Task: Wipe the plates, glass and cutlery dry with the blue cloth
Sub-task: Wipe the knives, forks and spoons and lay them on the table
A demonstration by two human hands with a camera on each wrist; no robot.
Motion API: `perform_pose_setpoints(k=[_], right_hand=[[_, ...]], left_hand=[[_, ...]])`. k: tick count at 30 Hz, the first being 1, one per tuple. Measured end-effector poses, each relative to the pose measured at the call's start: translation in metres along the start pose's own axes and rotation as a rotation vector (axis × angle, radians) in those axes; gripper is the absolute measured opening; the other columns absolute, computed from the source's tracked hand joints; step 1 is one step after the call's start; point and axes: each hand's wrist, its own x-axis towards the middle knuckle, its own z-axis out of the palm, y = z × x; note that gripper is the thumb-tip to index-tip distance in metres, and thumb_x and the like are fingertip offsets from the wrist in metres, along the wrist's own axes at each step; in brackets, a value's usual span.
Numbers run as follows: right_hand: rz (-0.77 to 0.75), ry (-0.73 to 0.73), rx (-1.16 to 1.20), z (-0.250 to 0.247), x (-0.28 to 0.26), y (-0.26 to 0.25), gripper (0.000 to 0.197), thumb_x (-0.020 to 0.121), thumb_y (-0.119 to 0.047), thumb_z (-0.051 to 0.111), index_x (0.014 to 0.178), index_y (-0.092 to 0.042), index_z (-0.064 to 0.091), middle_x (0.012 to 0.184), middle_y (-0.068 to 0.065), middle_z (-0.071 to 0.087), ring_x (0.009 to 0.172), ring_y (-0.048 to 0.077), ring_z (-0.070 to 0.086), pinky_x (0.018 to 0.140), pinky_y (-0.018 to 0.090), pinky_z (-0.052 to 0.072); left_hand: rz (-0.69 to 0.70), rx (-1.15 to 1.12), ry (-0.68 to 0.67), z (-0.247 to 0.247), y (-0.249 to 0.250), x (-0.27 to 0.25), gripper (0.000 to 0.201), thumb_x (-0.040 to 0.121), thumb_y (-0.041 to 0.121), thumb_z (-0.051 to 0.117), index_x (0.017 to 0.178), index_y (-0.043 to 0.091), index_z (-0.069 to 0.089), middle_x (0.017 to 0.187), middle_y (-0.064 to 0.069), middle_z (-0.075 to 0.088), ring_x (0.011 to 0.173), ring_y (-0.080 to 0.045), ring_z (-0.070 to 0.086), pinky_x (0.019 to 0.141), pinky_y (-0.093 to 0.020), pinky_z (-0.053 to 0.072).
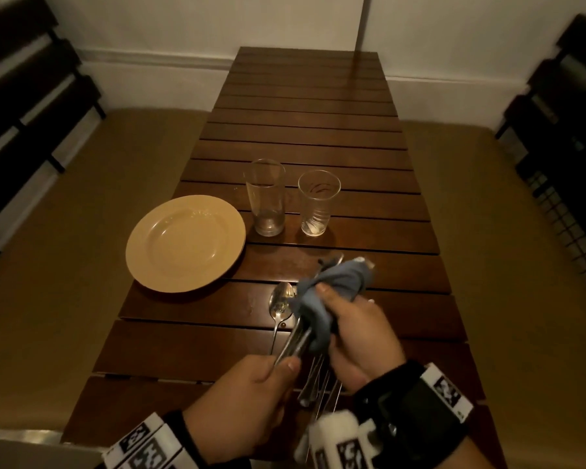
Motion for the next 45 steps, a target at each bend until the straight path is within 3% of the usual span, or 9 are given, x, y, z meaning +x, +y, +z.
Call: perform_pose_setpoints(k=[8, 12, 18, 26, 30, 35, 38, 43, 45], right_hand=[[-0.014, 0.029, 0.020, 0.013, 0.011, -0.026, 0.022, 0.088, -0.011, 0.065, 0.110, -0.005, 0.068, 0.105, 0.014, 0.075, 0.096, 0.027, 0.073, 0.083, 0.039, 0.058], [-0.038, 0.060, 0.059, 0.006, 0.026, -0.035, 0.021, 0.088, -0.012, 0.068, 0.108, -0.005, 0.068, 0.093, 0.011, 0.078, 0.084, 0.023, 0.076, 0.063, 0.031, 0.061], [-0.190, 0.197, -0.029, -0.038, 0.056, -0.071, 0.044, 0.080, -0.033, 0.078, 0.114, -0.007, 0.067, 0.119, 0.013, 0.070, 0.102, 0.025, 0.070, 0.089, 0.042, 0.057], [-0.153, -0.137, -0.278, -0.045, 0.002, -0.068, 0.026, 0.091, -0.018, 0.054, 0.113, -0.010, 0.066, 0.107, 0.008, 0.075, 0.101, 0.027, 0.071, 0.088, 0.042, 0.053], [-0.487, -0.127, -0.672, -0.022, -0.023, -0.049, 0.027, 0.093, -0.012, 0.061, 0.120, -0.018, 0.061, 0.109, -0.006, 0.073, 0.100, 0.011, 0.070, 0.077, 0.026, 0.058], [-0.456, -0.078, -0.426, -0.008, -0.015, -0.035, 0.022, 0.096, -0.011, 0.057, 0.117, -0.015, 0.064, 0.108, 0.001, 0.074, 0.101, 0.017, 0.071, 0.086, 0.035, 0.057], [-0.158, -0.138, -0.114, -0.006, -0.011, -0.022, 0.026, 0.101, -0.016, 0.046, 0.119, -0.011, 0.064, 0.112, 0.010, 0.073, 0.106, 0.027, 0.069, 0.092, 0.043, 0.053], [-0.091, -0.204, -0.054, -0.004, -0.016, -0.006, 0.030, 0.100, -0.016, 0.046, 0.125, -0.011, 0.062, 0.118, 0.012, 0.071, 0.109, 0.027, 0.068, 0.090, 0.041, 0.054], [-0.063, -0.178, -0.039, -0.002, -0.013, -0.002, 0.029, 0.099, -0.017, 0.049, 0.123, -0.008, 0.062, 0.115, 0.013, 0.072, 0.106, 0.027, 0.070, 0.087, 0.039, 0.056]], left_hand=[[0.027, -0.036, 0.003, -0.006, 0.008, -0.005, 0.041, 0.104, 0.037, 0.040, 0.073, 0.012, 0.048, 0.048, -0.002, 0.041, 0.034, -0.011, 0.032, 0.036, -0.018, 0.026], [0.068, 0.103, 0.053, -0.006, -0.001, -0.006, 0.044, 0.103, 0.041, 0.041, 0.067, 0.018, 0.050, 0.049, 0.005, 0.047, 0.042, -0.009, 0.040, 0.047, -0.023, 0.034], [0.007, 0.092, 0.039, -0.016, -0.018, -0.019, 0.041, 0.101, 0.044, 0.045, 0.070, 0.018, 0.054, 0.055, 0.004, 0.047, 0.049, -0.010, 0.042, 0.052, -0.025, 0.034], [-0.159, -0.335, 0.152, -0.031, 0.001, -0.013, 0.058, 0.095, 0.060, 0.036, 0.084, 0.013, 0.068, 0.055, 0.001, 0.039, 0.042, -0.012, 0.032, 0.043, -0.016, 0.024], [-0.158, -0.417, 0.122, -0.024, 0.011, -0.006, 0.046, 0.099, 0.051, 0.038, 0.089, 0.013, 0.063, 0.058, 0.001, 0.039, 0.042, -0.010, 0.029, 0.045, -0.015, 0.023], [-0.105, -0.430, 0.060, -0.013, 0.013, -0.008, 0.031, 0.102, 0.040, 0.041, 0.089, 0.016, 0.055, 0.063, 0.001, 0.043, 0.046, -0.012, 0.033, 0.045, -0.018, 0.024], [0.048, -0.133, 0.163, -0.008, 0.009, -0.010, 0.029, 0.104, 0.031, 0.041, 0.087, 0.013, 0.056, 0.065, -0.004, 0.052, 0.050, -0.016, 0.045, 0.044, -0.031, 0.037], [0.325, 0.620, 0.396, -0.006, -0.003, -0.002, 0.008, 0.099, 0.025, 0.054, 0.106, 0.023, 0.052, 0.086, 0.000, 0.067, 0.071, -0.012, 0.065, 0.069, -0.032, 0.055], [0.308, 0.920, 0.424, -0.001, -0.007, 0.004, 0.047, 0.090, 0.023, 0.067, 0.129, 0.021, 0.040, 0.105, -0.005, 0.065, 0.073, -0.012, 0.067, 0.067, -0.025, 0.057]])
